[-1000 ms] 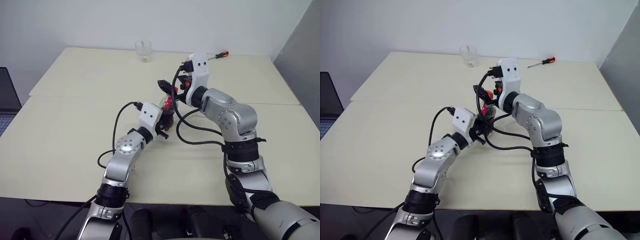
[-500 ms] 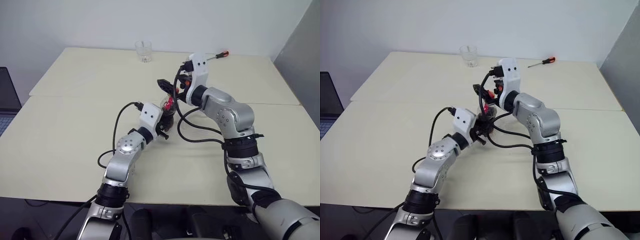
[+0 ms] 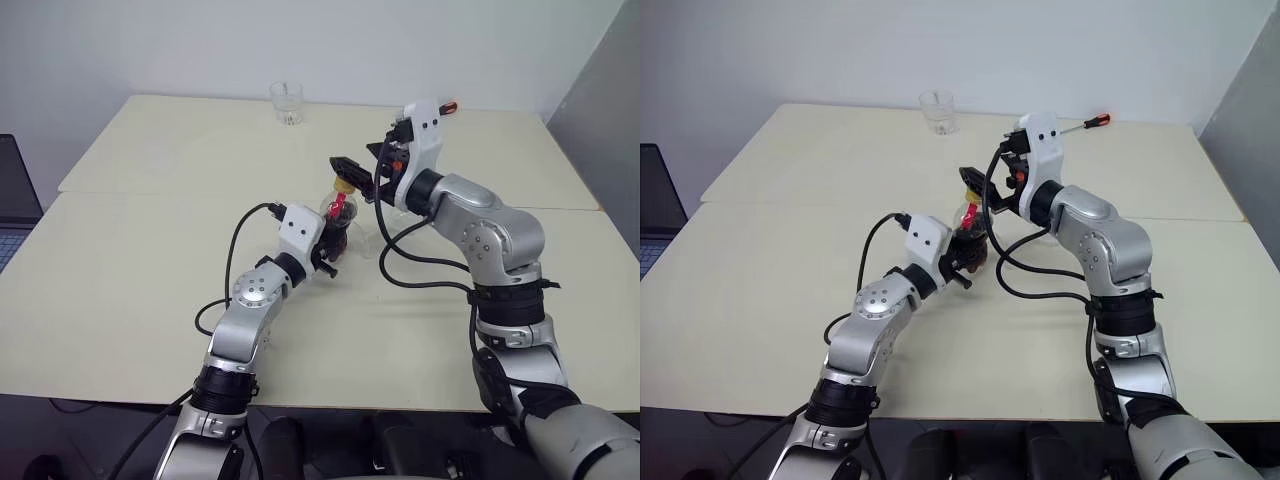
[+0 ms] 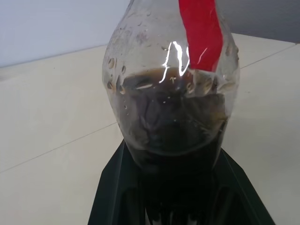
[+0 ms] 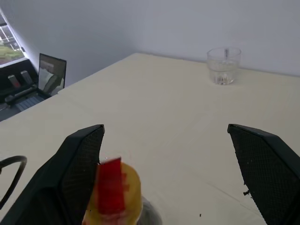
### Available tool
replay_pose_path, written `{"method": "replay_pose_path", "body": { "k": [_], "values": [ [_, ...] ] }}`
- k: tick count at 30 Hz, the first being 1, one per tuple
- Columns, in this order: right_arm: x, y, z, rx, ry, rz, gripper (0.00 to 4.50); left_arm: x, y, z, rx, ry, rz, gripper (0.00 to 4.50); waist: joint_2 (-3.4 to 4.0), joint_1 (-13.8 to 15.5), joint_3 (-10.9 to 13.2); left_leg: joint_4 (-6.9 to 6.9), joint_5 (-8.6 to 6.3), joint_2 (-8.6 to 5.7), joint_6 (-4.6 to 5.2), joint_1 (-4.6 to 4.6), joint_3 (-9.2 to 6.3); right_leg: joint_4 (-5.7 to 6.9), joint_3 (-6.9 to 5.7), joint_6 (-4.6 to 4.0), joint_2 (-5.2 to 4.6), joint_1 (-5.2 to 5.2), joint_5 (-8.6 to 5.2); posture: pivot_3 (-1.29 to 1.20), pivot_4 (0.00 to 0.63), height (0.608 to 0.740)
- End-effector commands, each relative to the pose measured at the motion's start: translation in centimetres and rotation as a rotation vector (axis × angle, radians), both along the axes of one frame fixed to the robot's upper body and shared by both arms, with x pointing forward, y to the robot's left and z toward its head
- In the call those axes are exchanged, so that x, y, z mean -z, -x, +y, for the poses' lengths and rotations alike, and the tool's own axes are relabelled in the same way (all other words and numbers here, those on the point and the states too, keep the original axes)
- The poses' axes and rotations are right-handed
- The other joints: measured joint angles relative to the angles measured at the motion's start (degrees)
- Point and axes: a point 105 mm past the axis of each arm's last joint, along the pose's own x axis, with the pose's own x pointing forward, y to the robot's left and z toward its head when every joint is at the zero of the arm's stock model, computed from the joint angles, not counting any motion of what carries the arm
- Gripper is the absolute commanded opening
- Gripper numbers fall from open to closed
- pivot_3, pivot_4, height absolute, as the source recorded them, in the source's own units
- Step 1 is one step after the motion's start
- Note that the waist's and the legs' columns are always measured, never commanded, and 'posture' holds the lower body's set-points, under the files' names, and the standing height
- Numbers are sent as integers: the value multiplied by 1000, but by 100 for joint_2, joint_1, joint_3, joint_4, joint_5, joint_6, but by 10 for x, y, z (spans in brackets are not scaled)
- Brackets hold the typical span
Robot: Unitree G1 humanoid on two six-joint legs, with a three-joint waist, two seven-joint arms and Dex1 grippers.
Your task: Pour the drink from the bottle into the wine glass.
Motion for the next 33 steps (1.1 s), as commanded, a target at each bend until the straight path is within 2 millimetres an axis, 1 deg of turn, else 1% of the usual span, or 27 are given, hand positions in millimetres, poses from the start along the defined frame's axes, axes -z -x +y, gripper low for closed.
{"method": "replay_pose_path", "body": {
  "k": [1,3,5,7,10,13,15,20,25,29,33],
  "values": [
    [-15,10,1,-22,-17,-51,4500,-25,2,-5,19,20,-99,903,0,0,0,0,0,0,0,0,1,0,1,0,0,0,0,0,150,740],
    [-21,11,6,-26,-29,-64,4500,-25,2,-6,21,22,-98,903,0,0,0,1,0,-1,0,0,1,0,1,0,0,0,0,0,150,740],
    [-30,12,14,-35,-54,-81,4500,-25,2,-6,22,21,-97,903,0,-5,0,0,0,0,0,0,0,0,0,0,0,0,0,0,150,740],
    [-34,12,22,-37,-65,-85,4500,-25,2,-6,22,23,-97,903,0,-11,0,1,0,0,0,0,0,1,1,0,4,0,0,0,150,740],
    [-33,9,31,-24,-69,-71,4500,-25,3,-6,20,24,-97,903,0,-5,0,0,0,0,0,0,-4,1,-2,0,8,0,0,0,150,740],
    [-25,2,40,3,-51,-45,4500,-24,4,-6,16,25,-96,903,0,1,0,1,0,1,0,0,-6,0,-5,0,6,1,0,0,150,740],
    [-20,-3,40,19,-47,-31,4500,-24,4,-6,14,26,-95,903,0,3,0,2,0,0,0,0,-4,0,-4,0,0,2,0,0,150,740],
    [-7,-19,32,92,-51,24,4500,-24,4,-4,7,25,-95,903,0,13,0,4,0,-2,0,0,-1,-2,-3,0,-4,3,0,0,150,740],
    [-7,-21,33,87,-62,36,4500,-24,4,-2,1,26,-96,902,0,10,0,3,0,1,0,0,-3,-1,-4,0,-1,2,0,0,150,740],
    [-6,-25,27,104,-89,54,4500,-25,4,-2,-3,28,-99,902,0,10,0,3,0,0,0,0,-4,-1,-5,0,-1,3,0,0,150,740],
    [-11,-25,24,99,-135,68,4500,-25,4,-2,-7,29,-99,902,0,10,0,3,0,-1,0,0,-3,-1,-4,0,-2,3,0,0,150,740]
  ]
}}
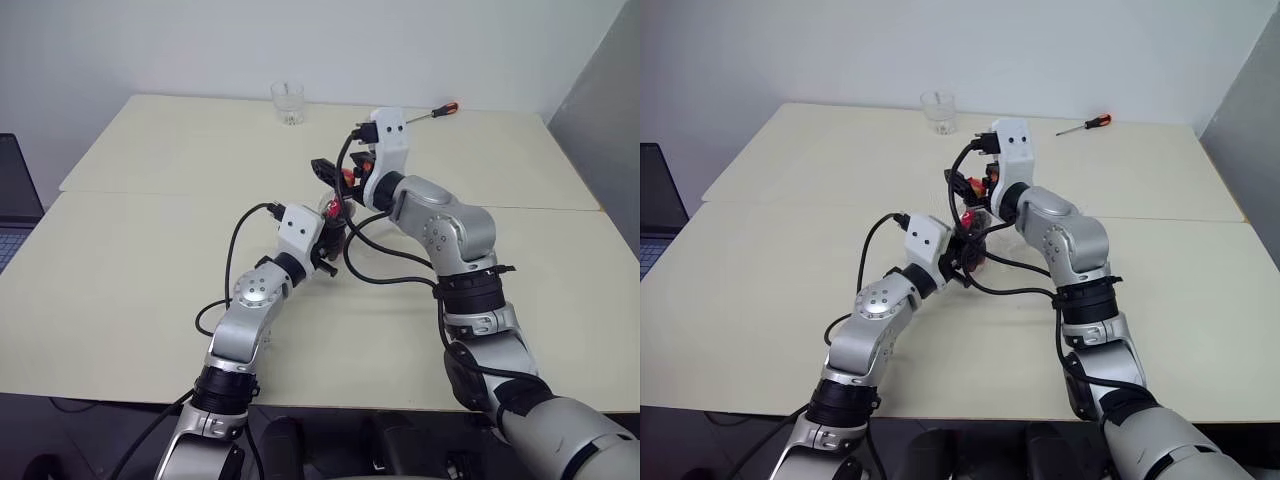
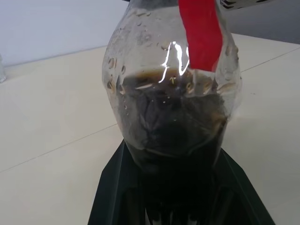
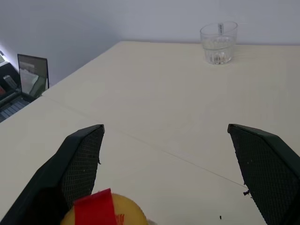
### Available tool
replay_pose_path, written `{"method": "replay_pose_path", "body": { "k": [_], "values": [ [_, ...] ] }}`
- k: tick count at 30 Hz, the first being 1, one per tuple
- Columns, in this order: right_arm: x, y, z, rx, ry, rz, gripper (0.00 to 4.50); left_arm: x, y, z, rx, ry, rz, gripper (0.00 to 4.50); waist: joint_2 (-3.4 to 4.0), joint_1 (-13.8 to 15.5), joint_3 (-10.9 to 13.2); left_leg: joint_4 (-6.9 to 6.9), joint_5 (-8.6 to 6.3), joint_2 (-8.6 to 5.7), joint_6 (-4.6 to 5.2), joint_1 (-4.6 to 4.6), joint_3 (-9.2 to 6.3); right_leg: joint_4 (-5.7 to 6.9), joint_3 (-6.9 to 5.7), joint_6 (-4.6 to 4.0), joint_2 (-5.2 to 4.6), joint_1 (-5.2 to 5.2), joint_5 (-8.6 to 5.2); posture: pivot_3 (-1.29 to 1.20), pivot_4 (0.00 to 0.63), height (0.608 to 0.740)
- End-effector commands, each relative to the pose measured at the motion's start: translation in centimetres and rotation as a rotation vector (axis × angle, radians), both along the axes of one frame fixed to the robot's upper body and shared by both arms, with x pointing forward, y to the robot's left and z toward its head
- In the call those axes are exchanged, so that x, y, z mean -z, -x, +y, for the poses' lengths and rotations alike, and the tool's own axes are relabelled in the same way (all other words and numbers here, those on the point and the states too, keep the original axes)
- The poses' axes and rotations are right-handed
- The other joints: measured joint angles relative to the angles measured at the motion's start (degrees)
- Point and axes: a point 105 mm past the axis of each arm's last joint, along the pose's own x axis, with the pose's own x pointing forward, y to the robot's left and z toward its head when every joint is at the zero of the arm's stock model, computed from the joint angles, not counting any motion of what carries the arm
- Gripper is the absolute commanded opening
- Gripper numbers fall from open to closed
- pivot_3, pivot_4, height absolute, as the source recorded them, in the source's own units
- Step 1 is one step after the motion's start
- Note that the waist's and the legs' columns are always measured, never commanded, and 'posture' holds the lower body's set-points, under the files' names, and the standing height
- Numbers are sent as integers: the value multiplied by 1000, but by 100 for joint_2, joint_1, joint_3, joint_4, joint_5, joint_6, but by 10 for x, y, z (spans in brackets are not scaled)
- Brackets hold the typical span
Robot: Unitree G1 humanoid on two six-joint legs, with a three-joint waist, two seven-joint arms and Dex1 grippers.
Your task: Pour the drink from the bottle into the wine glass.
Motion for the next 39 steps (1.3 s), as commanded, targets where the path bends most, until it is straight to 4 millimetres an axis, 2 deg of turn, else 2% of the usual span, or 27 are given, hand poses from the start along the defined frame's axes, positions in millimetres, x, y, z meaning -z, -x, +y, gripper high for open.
{"method": "replay_pose_path", "body": {
  "k": [1,6,15,29,34,39],
  "values": [
    [-24,1,-6,6,-69,-50,4500,-25,5,-3,13,19,-98,902,0,0,0,0,0,0,0,0,0,0,0,0,0,0,0,0,150,740],
    [-20,2,-14,15,-90,-25,4500,-25,5,-3,14,18,-100,902,0,0,0,0,0,1,0,0,0,0,-1,0,1,0,0,0,150,740],
    [-5,20,-24,8,-70,3,4500,-26,3,-3,18,17,-102,900,0,7,0,0,0,1,0,-1,-2,-1,-2,0,0,0,0,0,150,740],
    [1,36,-50,40,-67,9,4500,-27,2,-6,32,17,-106,900,0,13,0,0,0,0,0,-1,-2,-1,0,0,1,0,0,0,150,740],
    [8,46,-55,16,-85,19,4500,-27,2,-8,37,19,-106,899,0,13,0,0,0,0,0,-1,-5,-1,-2,1,1,1,-1,0,150,740],
    [1,53,-49,-42,-111,-3,4500,-27,3,-8,41,18,-106,899,0,12,0,1,0,0,0,0,-5,0,-3,1,3,2,-1,0,150,740]
  ]
}}
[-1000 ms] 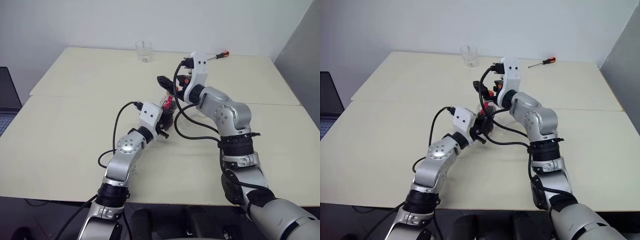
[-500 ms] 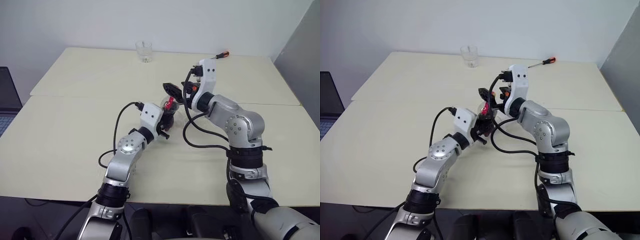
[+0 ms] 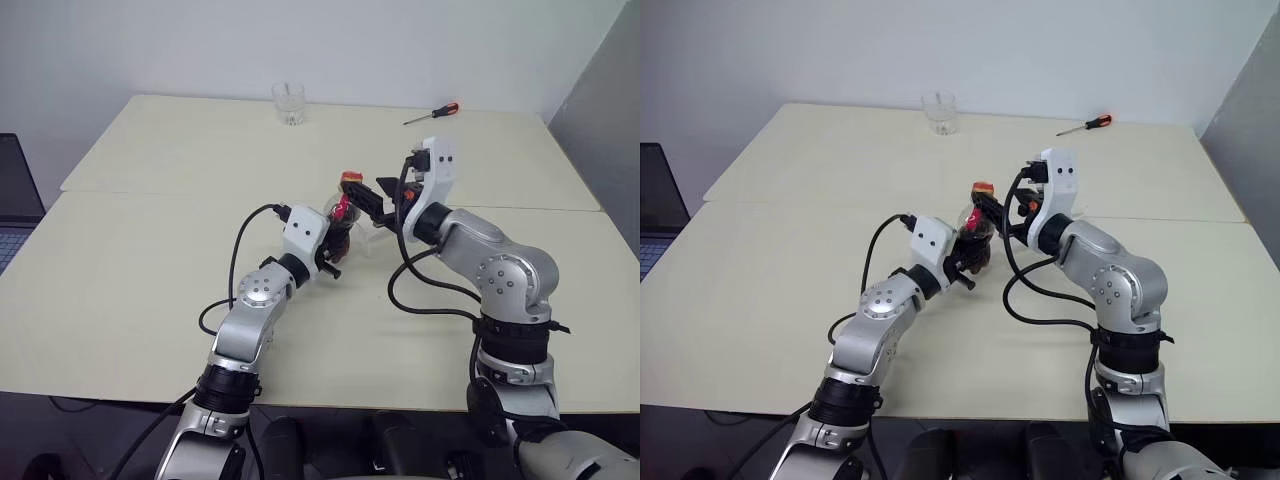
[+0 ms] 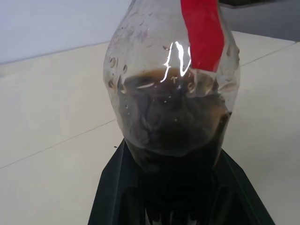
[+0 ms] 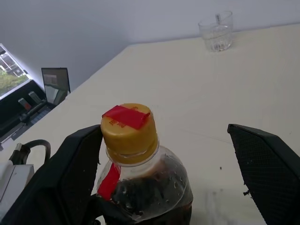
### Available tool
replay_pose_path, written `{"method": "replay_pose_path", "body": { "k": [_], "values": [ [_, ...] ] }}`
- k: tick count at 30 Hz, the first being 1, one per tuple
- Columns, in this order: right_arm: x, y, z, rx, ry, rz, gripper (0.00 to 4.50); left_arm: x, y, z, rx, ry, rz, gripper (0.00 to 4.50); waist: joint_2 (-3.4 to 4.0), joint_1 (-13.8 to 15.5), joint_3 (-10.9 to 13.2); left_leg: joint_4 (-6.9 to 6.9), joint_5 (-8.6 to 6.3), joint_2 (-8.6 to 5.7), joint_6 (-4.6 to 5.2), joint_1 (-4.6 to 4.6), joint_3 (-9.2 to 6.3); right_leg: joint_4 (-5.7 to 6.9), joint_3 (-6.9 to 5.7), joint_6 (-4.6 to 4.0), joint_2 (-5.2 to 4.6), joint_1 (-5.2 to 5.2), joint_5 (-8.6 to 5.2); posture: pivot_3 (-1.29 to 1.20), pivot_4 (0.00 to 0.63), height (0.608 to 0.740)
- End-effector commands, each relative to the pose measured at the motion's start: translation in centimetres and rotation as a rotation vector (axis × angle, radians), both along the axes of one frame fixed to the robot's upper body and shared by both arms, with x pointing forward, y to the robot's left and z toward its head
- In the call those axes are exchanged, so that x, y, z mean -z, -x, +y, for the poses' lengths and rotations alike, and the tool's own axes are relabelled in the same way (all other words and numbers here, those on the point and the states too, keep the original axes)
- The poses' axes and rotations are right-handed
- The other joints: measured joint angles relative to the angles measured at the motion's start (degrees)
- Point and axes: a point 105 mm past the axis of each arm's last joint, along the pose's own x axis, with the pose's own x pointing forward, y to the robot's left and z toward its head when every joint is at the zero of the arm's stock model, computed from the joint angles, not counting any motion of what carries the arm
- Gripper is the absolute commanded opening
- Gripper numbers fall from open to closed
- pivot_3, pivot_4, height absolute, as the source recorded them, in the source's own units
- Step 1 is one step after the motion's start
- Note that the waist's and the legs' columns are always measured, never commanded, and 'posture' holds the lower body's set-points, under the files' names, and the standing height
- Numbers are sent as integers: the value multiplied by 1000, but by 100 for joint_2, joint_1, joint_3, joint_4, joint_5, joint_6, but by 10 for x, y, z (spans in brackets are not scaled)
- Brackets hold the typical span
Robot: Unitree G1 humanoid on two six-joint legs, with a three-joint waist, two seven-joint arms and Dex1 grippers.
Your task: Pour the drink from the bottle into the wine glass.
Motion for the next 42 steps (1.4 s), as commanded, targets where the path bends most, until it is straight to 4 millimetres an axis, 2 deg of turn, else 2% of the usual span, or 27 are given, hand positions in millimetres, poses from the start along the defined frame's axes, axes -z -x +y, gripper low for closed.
{"method": "replay_pose_path", "body": {
  "k": [1,9,14,24,36,42],
  "values": [
    [-17,7,-3,-20,-31,-61,4500,-30,2,-2,19,30,-116,899,0,0,0,0,0,0,0,0,-1,0,0,0,1,0,0,0,150,740],
    [-29,16,15,-118,-34,-93,4500,-30,1,0,5,30,-118,899,0,0,0,0,0,0,0,0,0,0,1,0,4,0,0,0,150,740],
    [-39,6,25,-107,-23,-115,4500,-30,1,-1,5,32,-118,899,0,0,0,1,0,0,0,0,-1,0,0,0,9,0,0,0,150,740],
    [-38,-9,43,-102,15,-134,4500,-30,1,0,-2,36,-121,899,0,7,0,1,0,1,0,0,1,-1,2,-1,9,-1,0,0,150,740],
    [-39,-33,52,-61,-14,-137,4500,-29,2,0,-6,38,-119,899,0,8,0,1,0,2,0,0,0,-1,-1,-1,10,-1,1,0,150,740],
    [-34,-38,45,-47,-31,-125,4500,-28,2,1,-11,38,-118,899,0,10,0,1,0,2,0,0,1,-1,1,-1,8,0,1,0,150,740]
  ]
}}
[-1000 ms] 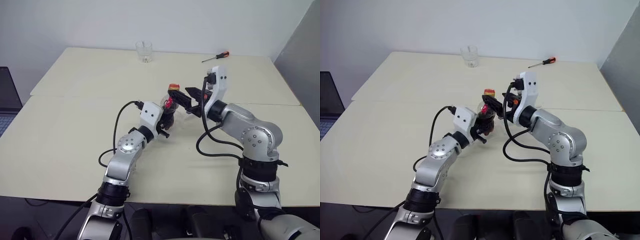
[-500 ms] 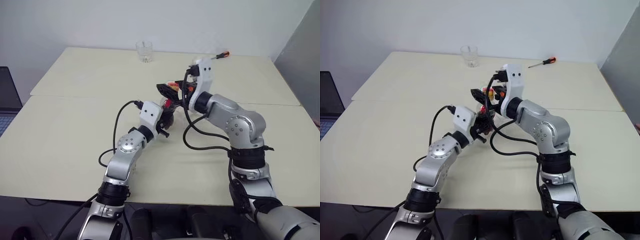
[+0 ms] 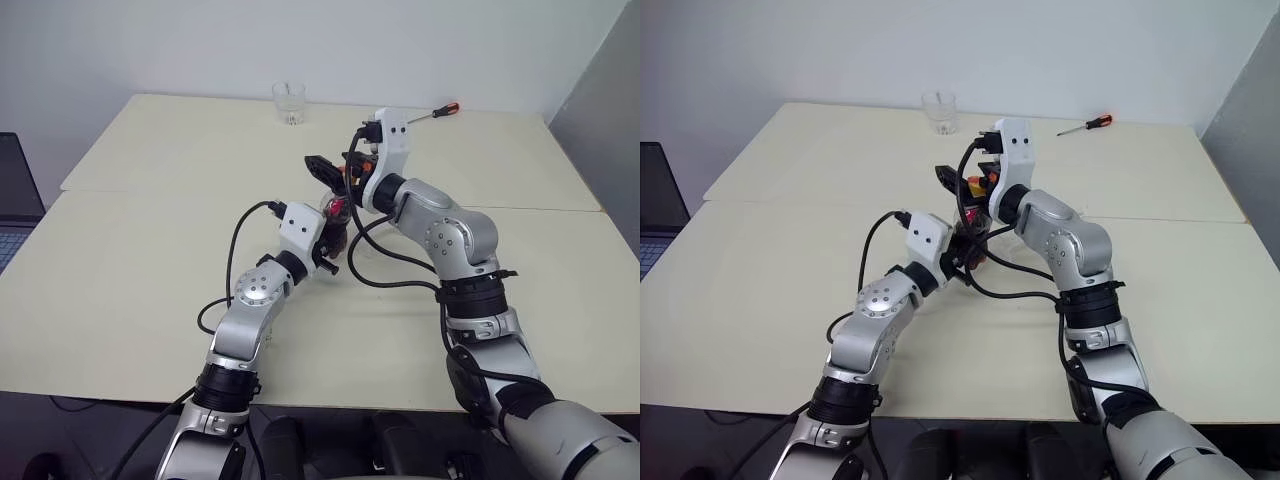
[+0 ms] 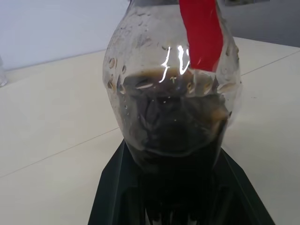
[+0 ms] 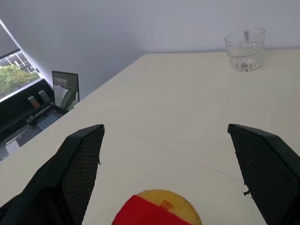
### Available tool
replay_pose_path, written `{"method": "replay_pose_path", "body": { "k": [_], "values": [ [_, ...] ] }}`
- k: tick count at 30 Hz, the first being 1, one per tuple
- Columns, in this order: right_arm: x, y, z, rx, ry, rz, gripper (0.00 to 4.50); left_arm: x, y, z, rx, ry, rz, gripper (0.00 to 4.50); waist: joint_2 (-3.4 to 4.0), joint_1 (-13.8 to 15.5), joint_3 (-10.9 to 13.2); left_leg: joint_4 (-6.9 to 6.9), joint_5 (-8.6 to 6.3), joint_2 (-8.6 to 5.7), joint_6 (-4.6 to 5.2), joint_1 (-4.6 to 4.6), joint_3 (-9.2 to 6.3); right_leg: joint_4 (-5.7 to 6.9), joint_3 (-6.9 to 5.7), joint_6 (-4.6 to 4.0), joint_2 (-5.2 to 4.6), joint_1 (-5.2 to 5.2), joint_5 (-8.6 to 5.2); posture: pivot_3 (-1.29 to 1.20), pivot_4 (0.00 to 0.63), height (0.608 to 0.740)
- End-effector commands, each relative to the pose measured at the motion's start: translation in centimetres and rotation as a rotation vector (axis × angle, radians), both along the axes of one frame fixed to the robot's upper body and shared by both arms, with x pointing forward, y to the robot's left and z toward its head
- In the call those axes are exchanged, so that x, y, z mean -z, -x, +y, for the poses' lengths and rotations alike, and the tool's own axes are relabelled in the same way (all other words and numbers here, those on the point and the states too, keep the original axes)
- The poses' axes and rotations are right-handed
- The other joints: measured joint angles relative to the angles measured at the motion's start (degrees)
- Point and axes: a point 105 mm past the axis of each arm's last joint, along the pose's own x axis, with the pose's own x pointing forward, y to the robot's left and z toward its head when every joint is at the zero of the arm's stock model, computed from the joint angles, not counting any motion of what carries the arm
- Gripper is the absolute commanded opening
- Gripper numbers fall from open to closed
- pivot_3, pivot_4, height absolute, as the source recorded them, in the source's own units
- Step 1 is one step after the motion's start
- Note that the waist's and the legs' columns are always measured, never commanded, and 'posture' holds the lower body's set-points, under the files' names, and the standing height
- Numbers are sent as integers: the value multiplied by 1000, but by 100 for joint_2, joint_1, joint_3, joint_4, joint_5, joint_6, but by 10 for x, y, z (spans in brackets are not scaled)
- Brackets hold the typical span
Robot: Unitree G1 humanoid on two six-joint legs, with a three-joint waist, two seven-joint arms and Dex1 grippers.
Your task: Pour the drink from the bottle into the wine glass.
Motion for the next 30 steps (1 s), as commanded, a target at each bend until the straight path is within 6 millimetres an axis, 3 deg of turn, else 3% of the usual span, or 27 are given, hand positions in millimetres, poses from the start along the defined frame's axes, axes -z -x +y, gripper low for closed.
{"method": "replay_pose_path", "body": {
  "k": [1,14,30],
  "values": [
    [-18,2,-10,0,-47,-66,4500,-23,3,-3,6,24,-94,899,0,0,0,0,0,0,0,0,0,0,0,0,-1,0,0,0,150,740],
    [-14,2,-47,69,-98,-44,4500,-24,4,-4,12,25,-97,898,0,4,0,0,0,0,0,0,-2,1,-1,0,-1,0,0,0,150,740],
    [-2,24,-65,87,-71,-15,4500,-25,2,-5,20,24,-100,875,0,6,0,0,0,0,0,0,-2,2,-1,0,-1,1,0,0,150,740]
  ]
}}
